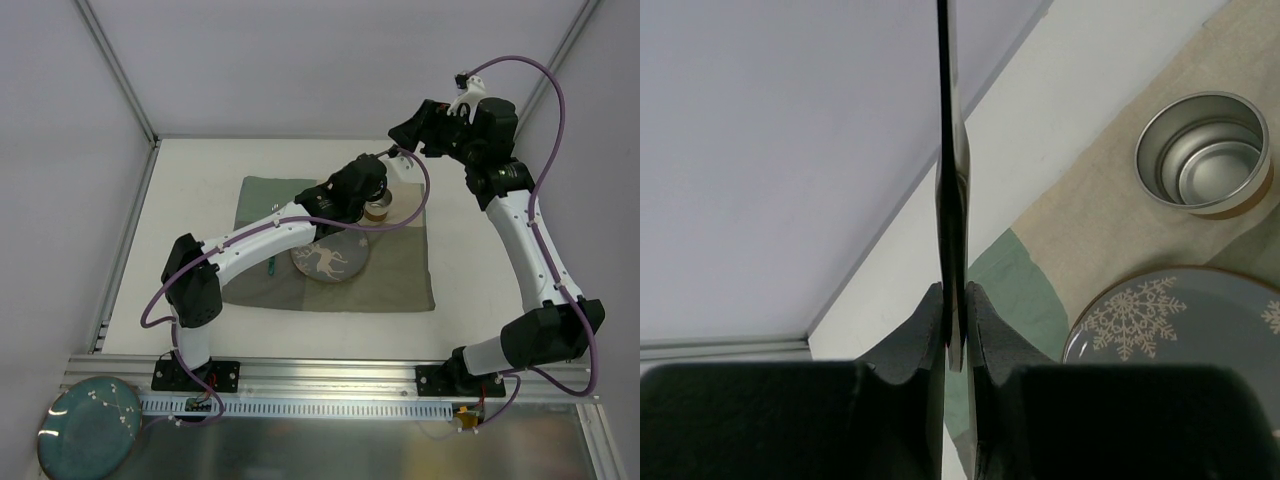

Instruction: Set the dinner table for one person

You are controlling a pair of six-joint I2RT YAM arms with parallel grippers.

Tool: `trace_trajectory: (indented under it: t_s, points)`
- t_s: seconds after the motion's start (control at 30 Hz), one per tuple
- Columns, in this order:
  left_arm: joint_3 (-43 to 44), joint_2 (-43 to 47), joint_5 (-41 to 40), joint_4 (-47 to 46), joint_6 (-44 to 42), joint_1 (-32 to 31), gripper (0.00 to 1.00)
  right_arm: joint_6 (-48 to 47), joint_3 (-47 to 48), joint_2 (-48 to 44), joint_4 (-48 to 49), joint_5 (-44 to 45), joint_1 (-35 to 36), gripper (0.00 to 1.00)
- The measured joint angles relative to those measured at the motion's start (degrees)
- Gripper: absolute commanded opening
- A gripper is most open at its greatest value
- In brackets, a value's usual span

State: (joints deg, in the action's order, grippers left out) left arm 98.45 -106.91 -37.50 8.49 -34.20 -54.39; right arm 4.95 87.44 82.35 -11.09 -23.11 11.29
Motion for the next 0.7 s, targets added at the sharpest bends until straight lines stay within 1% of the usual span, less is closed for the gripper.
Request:
trace_trajectory:
  t_s: [0.23,0.3,0.33,0.43,0.6,0.63,0.7]
  points:
    - [0.0,0.0,0.0,0.0,-0.8,0.0,0.0,0.1,0.0,0.0,-0.2,0.3,0.1,0.79]
    - [0.0,0.0,0.0,0.0,-0.9,0.2,0.0,0.1,0.0,0.0,-0.2,0.3,0.1,0.77]
    - [0.0,0.0,0.0,0.0,-1.0,0.4,0.0,0.1,0.0,0.0,-0.2,0.4,0.2,0.74]
    - [0.0,0.0,0.5,0.0,-1.2,0.5,0.0,0.2,0.0,0.0,-0.2,0.3,0.4,0.68]
    - [0.0,0.0,1.0,0.0,-1.5,0.5,0.0,0.4,0.0,0.0,-0.2,-0.2,0.7,0.57]
    - [0.0,0.0,1.0,0.1,-1.5,0.5,0.0,0.5,0.0,0.0,-0.2,-0.3,0.8,0.5]
    - [0.0,0.0,1.0,0.2,-1.7,0.5,0.0,0.6,0.0,0.0,-0.2,-0.5,1.0,0.41]
